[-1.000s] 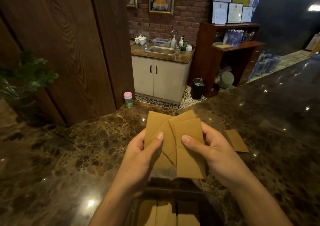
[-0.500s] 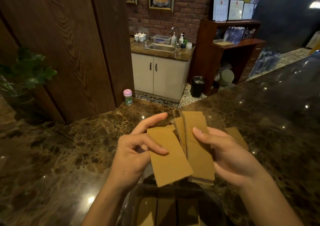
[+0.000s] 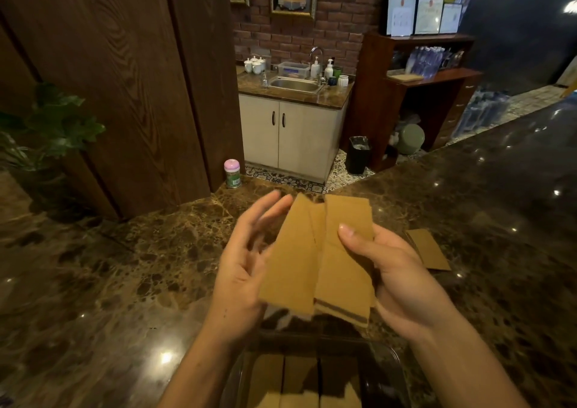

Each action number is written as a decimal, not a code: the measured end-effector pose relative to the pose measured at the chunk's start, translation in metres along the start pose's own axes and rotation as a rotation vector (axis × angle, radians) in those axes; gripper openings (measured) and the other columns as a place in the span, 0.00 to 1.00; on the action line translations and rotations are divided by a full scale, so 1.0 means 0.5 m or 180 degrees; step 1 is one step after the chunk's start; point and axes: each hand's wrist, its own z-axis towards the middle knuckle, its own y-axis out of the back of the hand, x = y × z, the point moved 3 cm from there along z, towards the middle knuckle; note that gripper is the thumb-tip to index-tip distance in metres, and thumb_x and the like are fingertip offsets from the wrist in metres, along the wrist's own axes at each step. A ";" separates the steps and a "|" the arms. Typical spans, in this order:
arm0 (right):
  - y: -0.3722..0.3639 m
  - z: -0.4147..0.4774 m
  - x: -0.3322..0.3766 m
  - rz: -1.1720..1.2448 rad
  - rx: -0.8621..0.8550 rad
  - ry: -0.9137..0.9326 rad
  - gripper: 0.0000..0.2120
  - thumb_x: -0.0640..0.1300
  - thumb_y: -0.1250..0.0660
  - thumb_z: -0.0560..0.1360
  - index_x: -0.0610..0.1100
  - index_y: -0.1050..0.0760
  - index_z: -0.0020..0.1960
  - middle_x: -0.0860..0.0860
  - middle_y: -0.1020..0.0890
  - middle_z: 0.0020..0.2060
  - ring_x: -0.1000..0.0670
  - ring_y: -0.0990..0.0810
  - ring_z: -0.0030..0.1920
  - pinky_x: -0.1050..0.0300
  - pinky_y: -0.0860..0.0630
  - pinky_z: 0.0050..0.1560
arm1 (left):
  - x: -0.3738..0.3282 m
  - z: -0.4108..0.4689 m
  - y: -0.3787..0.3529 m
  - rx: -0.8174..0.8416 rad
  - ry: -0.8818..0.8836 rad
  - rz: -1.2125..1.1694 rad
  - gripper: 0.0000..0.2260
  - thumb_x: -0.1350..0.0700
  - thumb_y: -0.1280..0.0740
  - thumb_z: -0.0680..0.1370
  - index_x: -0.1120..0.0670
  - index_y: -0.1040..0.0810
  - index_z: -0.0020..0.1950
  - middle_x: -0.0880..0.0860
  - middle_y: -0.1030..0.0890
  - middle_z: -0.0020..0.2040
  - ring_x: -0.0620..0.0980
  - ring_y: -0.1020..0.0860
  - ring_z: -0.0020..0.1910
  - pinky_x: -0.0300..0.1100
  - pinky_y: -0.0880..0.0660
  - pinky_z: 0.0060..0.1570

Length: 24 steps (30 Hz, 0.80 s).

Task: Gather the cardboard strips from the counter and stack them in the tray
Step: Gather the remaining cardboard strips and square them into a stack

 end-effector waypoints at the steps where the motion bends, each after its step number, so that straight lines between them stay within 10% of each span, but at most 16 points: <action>1: -0.001 0.000 -0.002 0.0138 -0.0154 0.0105 0.20 0.46 0.31 0.75 0.47 0.22 0.67 0.47 0.11 0.55 0.46 0.11 0.54 0.48 0.14 0.49 | 0.007 -0.005 -0.003 -0.0010 0.0119 -0.0135 0.34 0.62 0.24 0.72 0.46 0.32 0.75 0.51 0.23 0.71 0.53 0.23 0.68 0.54 0.22 0.62; 17: 0.012 -0.033 -0.027 0.0313 -0.0843 0.0992 0.15 0.47 0.34 0.78 0.53 0.25 0.65 0.52 0.12 0.54 0.52 0.12 0.53 0.59 0.15 0.42 | 0.032 -0.028 -0.047 -0.0172 0.0484 -0.1018 0.19 0.64 0.32 0.76 0.53 0.19 0.65 0.61 0.17 0.62 0.58 0.17 0.60 0.46 0.19 0.53; 24: 0.053 -0.047 -0.006 -0.1049 -0.0347 0.1128 0.21 0.52 0.32 0.72 0.57 0.26 0.65 0.59 0.14 0.55 0.55 0.15 0.56 0.60 0.16 0.49 | -0.003 0.001 0.013 -0.0185 0.0416 0.0662 0.10 0.60 0.38 0.83 0.54 0.21 0.63 0.49 0.17 0.46 0.49 0.21 0.41 0.40 0.22 0.39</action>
